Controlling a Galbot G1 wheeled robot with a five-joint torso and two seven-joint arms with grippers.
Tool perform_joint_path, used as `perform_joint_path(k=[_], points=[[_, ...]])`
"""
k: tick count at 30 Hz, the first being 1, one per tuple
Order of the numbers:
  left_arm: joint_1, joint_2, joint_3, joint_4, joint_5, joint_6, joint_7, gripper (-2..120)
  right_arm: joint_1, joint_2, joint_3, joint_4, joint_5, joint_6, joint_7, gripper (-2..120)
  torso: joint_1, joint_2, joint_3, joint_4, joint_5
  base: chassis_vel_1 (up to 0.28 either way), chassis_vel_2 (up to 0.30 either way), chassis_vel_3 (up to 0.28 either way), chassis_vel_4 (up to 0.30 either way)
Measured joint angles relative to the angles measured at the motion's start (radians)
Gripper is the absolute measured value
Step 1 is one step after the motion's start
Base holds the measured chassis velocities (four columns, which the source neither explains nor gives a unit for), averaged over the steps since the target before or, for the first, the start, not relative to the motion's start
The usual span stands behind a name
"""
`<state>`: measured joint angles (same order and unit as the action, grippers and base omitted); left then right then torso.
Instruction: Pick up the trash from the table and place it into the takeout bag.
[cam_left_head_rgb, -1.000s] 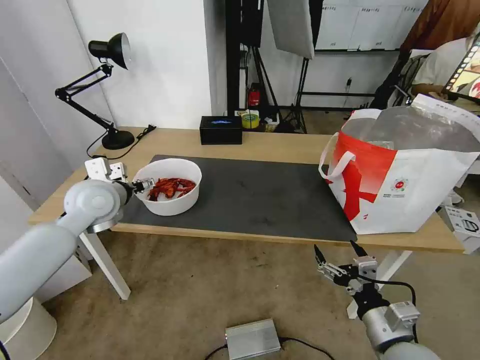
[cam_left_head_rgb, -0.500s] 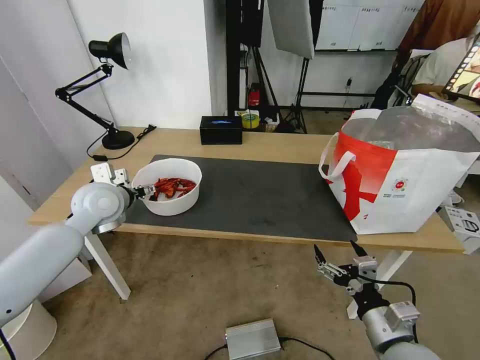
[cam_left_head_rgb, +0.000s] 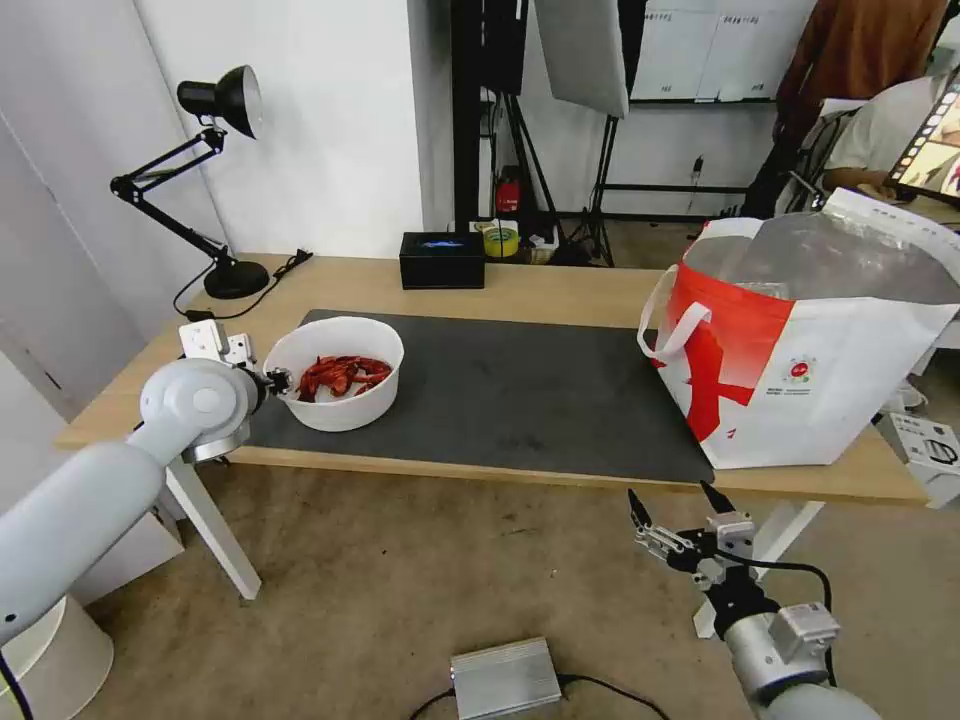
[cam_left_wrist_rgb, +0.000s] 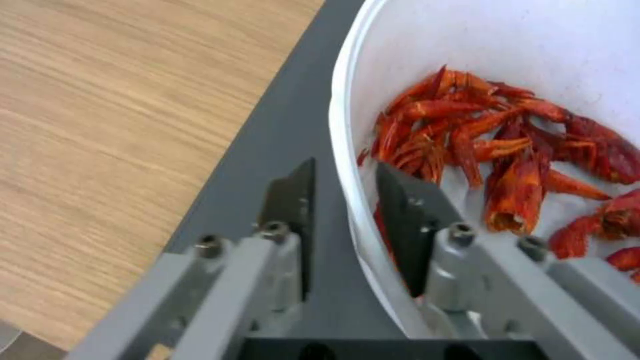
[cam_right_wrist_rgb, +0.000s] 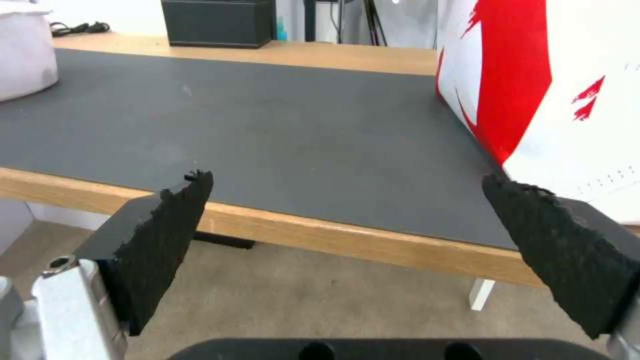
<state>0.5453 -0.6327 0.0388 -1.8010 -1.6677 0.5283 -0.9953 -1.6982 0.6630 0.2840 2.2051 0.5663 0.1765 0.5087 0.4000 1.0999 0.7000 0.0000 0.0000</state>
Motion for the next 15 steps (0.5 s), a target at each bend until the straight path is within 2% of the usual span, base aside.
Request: perform_joint_path(k=[6, 7, 15], points=[[0.001, 0.005, 0.0, -0.002, -0.002, 0.0, 0.0, 7, 0.0, 0.0, 0.0, 0.0, 0.0, 0.0, 0.0, 100, 0.0, 0.0, 0.0, 0.0, 0.0, 0.0, 0.0, 0.0, 0.0], [0.0, 0.005, 0.001, -0.001, -0.003, 0.0, 0.0, 0, 0.0, 0.0, 0.0, 0.0, 0.0, 0.0, 0.0, 100, 0.0, 0.0, 0.0, 0.0, 0.0, 0.0, 0.0, 0.0, 0.0], [-0.004, 0.014, -0.004, -0.005, -0.007, 0.001, 0.0, 0, 0.0, 0.0, 0.0, 0.0, 0.0, 0.0, 0.0, 100, 0.0, 0.0, 0.0, 0.0001, -0.0001, 0.0, 0.0, 0.0, 0.0]])
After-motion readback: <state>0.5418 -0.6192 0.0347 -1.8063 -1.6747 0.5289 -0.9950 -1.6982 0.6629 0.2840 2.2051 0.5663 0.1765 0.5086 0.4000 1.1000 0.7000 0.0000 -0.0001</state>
